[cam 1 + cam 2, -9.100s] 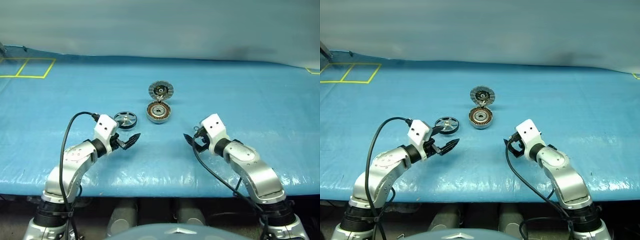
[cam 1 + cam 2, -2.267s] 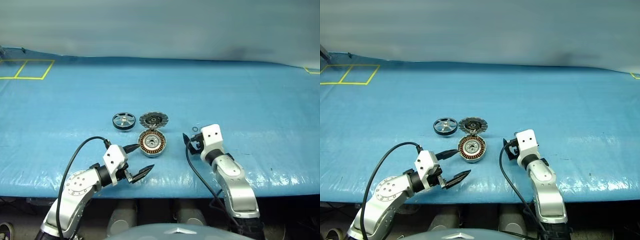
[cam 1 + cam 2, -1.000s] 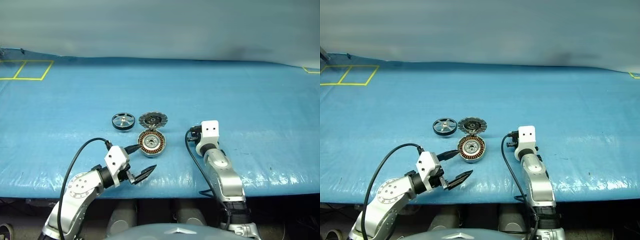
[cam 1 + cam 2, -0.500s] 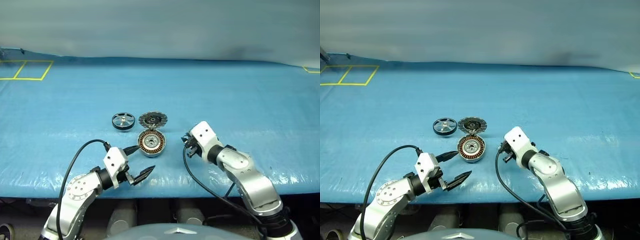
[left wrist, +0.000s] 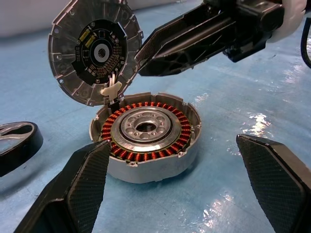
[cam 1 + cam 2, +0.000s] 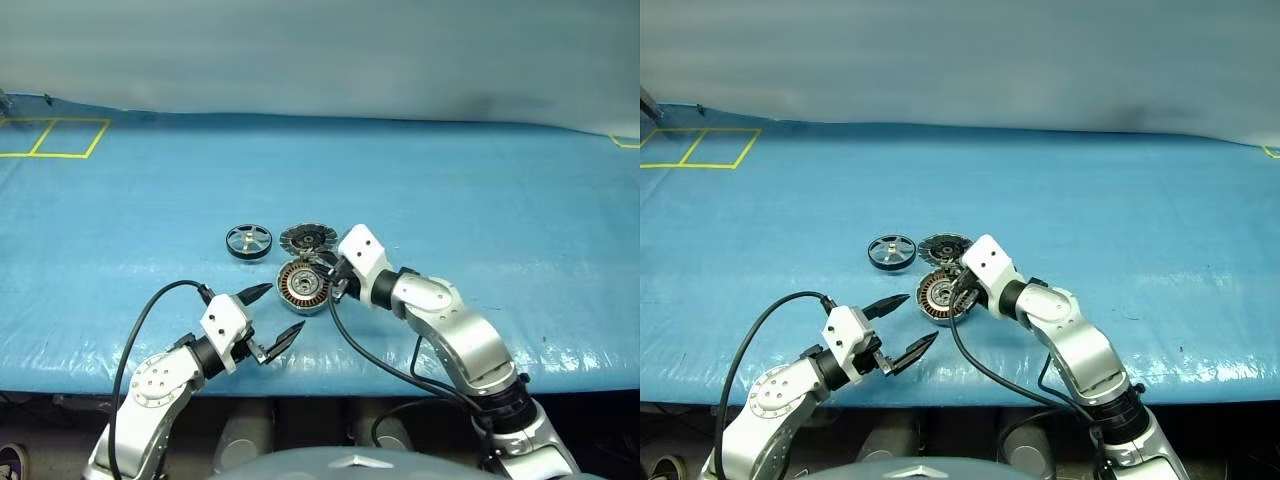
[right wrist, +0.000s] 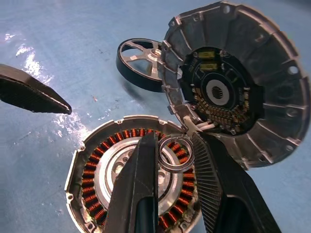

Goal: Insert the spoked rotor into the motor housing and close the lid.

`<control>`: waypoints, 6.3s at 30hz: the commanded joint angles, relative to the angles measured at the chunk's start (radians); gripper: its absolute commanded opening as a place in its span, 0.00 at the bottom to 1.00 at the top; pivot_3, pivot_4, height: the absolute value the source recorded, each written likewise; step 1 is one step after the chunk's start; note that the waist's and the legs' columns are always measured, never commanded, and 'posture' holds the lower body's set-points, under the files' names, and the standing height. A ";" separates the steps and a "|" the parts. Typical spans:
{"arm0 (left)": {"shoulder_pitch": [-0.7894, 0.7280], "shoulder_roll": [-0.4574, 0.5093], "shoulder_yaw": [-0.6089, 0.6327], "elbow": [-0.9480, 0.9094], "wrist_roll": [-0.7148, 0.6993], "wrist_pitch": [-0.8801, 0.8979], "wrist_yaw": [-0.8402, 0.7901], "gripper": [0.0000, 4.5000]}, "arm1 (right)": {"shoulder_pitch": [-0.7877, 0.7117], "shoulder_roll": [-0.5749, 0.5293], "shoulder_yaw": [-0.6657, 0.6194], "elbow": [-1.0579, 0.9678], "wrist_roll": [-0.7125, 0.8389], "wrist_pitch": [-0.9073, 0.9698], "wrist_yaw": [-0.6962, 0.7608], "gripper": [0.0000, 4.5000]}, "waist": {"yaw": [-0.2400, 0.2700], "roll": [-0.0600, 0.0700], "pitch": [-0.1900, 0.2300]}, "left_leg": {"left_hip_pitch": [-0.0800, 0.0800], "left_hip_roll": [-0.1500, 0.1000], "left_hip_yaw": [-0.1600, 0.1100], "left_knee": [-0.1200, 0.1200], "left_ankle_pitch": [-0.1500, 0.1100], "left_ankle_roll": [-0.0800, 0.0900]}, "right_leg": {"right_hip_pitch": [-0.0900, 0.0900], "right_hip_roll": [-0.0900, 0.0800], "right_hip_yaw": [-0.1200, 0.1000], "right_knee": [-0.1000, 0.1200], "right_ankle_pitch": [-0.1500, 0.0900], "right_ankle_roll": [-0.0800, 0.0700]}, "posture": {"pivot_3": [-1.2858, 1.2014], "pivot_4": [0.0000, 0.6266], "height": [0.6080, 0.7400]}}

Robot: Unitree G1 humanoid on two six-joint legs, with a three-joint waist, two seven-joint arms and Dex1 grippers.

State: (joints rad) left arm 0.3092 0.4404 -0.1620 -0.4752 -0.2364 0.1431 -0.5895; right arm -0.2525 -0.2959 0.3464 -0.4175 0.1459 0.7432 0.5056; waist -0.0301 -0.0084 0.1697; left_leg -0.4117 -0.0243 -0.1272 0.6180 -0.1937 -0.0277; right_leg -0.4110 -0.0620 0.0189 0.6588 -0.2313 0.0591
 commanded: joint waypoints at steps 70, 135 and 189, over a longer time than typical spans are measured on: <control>-0.006 -0.008 -0.013 0.002 0.003 -0.031 -0.001 1.00 | 0.052 0.055 -0.023 -0.075 0.077 0.021 -0.026 0.16 | 0.000 0.000 0.000 | 0.000 0.000 0.000 0.001 0.000 0.000 | 0.000 0.000 0.000 0.000 0.000 0.000 | 0.52 0.24 1.00; 0.000 -0.027 -0.019 0.017 -0.001 -0.039 -0.005 1.00 | -0.211 -0.159 0.259 0.009 -0.120 0.189 0.112 0.00 | -0.005 0.000 0.000 | 0.000 0.000 -0.001 0.001 0.000 0.000 | 0.000 0.000 -0.001 0.000 0.000 0.000 | 0.52 0.24 1.00; 0.010 -0.014 0.015 0.003 0.000 -0.036 0.011 1.00 | -0.139 -0.061 0.108 -0.091 0.041 0.242 0.074 0.00 | -0.005 0.000 -0.002 | 0.000 0.000 -0.001 -0.001 0.000 0.000 | 0.000 0.000 -0.001 0.000 0.000 0.000 | 0.52 0.24 1.00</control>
State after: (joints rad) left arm 0.3164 0.4251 -0.1653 -0.4448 -0.2369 0.1227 -0.5874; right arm -0.3754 -0.3605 0.4735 -0.4612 0.1742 1.0063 0.5826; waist -0.0352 -0.0087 0.1678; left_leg -0.4117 -0.0243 -0.1280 0.6175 -0.1939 -0.0277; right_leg -0.4114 -0.0619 0.0183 0.6587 -0.2314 0.0591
